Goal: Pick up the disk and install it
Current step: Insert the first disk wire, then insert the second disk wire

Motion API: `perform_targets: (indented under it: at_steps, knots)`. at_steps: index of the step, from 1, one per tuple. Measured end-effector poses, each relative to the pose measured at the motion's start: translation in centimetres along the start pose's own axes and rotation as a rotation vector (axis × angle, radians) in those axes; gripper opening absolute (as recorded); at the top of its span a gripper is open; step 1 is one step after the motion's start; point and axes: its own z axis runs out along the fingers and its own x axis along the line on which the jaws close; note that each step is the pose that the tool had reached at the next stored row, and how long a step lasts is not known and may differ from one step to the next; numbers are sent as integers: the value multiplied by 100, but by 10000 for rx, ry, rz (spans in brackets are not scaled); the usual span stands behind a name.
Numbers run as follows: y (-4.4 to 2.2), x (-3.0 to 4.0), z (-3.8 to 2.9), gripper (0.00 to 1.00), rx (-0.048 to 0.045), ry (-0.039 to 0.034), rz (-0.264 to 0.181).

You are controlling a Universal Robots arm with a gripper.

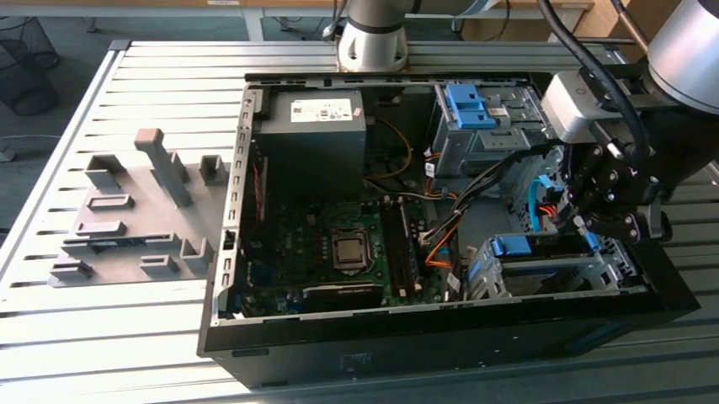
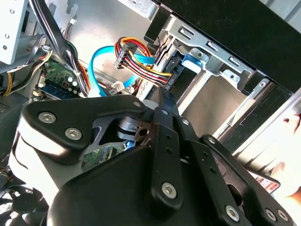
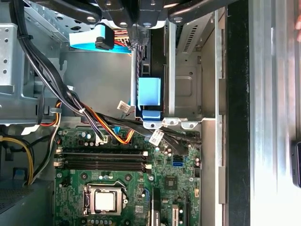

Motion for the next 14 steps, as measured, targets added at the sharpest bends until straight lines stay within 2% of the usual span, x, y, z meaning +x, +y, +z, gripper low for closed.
perform_targets:
  at_steps: [14]
  knots:
    - [0,0,0,11,-4,0,1]
